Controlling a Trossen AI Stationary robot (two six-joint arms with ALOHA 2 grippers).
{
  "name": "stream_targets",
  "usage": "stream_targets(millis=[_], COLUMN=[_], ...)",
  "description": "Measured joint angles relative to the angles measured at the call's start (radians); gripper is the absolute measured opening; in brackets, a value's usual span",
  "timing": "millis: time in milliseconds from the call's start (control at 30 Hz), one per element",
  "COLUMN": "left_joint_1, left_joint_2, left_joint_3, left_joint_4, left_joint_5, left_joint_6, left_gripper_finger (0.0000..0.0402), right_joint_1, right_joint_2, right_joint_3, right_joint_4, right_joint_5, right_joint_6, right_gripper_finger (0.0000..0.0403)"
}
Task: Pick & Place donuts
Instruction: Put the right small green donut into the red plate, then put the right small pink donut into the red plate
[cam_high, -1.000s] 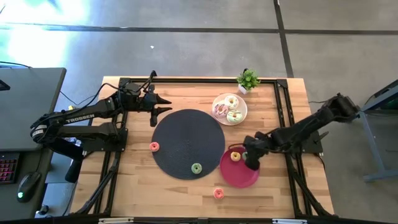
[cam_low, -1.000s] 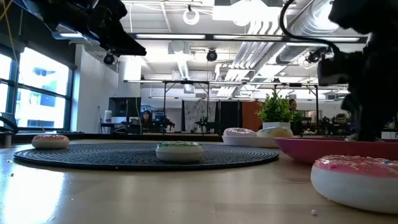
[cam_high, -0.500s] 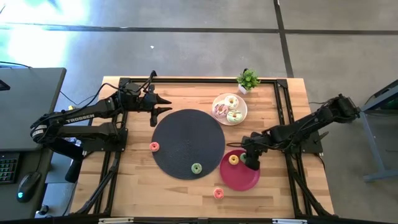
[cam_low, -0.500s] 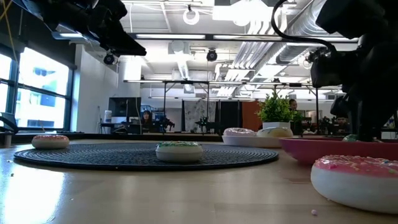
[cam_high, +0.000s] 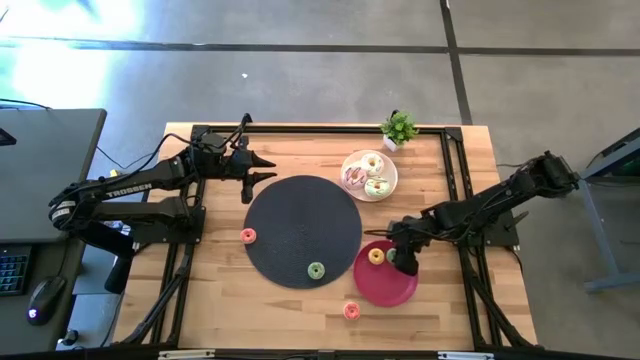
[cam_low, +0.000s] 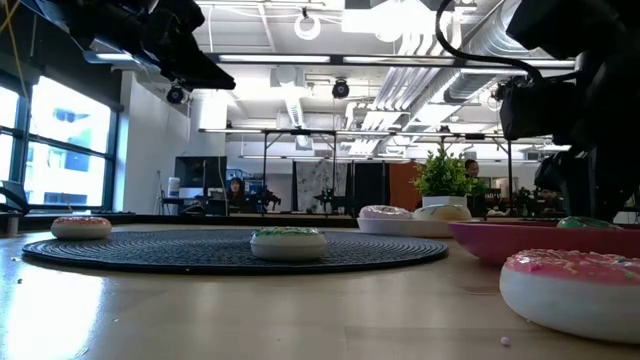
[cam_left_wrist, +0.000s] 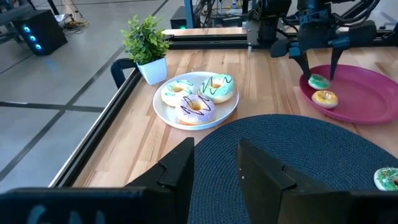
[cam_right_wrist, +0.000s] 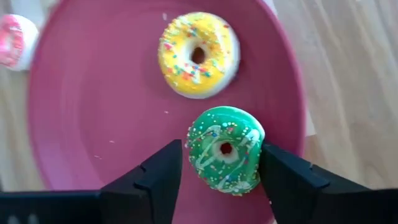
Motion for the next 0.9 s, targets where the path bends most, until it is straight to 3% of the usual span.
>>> stream_targets(millis=[233, 467, 667, 900], left_joint_1=[0.000, 0.000, 0.000, 0.000], left_joint_2=[0.000, 0.000, 0.000, 0.000], left_joint_3=[0.000, 0.000, 0.000, 0.000], left_joint_4=[0.000, 0.003, 0.035, 0.100], left_joint_5=[0.000, 0.000, 0.000, 0.000], left_joint_6=[0.000, 0.000, 0.000, 0.016], left_gripper_finger=[0.0113, 0.0113, 0.0113, 0.0113], right_joint_1=[0.000, 0.001, 0.001, 0.013], right_joint_2=[0.000, 0.000, 0.000, 0.003], right_joint_3=[0.000, 0.000, 0.000, 0.000], right_joint_4=[0.110, 0.116, 0.163, 0.504], right_joint_5=[-0.025, 0.032, 0.145, 0.156], right_joint_6=[-0.016, -0.068, -0.217, -0.522], right_gripper_finger=[0.0200, 0.0195, 0.0195, 0.0195])
